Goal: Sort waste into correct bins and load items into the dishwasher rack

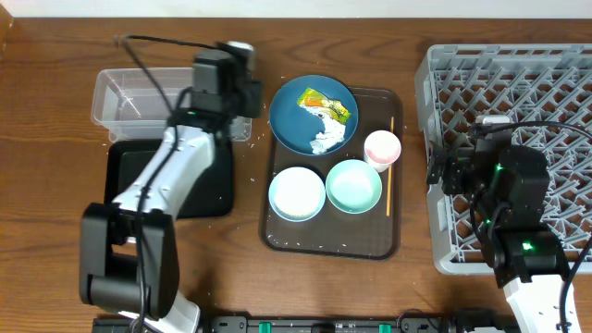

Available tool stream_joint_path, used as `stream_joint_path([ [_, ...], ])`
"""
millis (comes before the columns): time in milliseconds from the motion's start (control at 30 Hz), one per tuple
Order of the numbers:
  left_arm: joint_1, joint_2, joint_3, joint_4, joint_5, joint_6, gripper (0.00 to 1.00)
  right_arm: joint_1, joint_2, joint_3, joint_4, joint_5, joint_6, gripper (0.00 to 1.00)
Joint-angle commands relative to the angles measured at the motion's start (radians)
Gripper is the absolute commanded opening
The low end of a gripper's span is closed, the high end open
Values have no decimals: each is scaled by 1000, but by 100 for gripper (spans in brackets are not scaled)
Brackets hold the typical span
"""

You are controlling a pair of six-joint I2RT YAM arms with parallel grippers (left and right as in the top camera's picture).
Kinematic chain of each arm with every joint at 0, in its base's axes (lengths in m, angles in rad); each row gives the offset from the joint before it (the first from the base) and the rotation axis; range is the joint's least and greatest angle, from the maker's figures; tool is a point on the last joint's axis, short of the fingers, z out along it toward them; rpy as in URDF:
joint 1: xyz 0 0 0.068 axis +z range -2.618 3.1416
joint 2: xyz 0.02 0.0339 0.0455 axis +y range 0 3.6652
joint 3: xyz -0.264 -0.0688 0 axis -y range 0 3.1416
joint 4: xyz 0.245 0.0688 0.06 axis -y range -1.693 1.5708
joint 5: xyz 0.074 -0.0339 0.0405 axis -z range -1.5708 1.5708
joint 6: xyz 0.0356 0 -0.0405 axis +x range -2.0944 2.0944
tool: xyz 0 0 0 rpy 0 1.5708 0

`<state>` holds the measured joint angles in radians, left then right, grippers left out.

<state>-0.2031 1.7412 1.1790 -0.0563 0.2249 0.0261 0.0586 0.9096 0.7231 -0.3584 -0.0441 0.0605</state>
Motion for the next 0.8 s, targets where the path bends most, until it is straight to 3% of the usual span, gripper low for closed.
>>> stream_joint_path([
  [0,-77,3,16,-42,104,3,43,1,0,21,-1,14,13,99],
  [367,-233,80,16,-130,104,-2,43,1,0,21,-1,10,21,99],
  [767,-270,177,16,-140,101,-23,43,1,0,21,-2,10,22,99],
])
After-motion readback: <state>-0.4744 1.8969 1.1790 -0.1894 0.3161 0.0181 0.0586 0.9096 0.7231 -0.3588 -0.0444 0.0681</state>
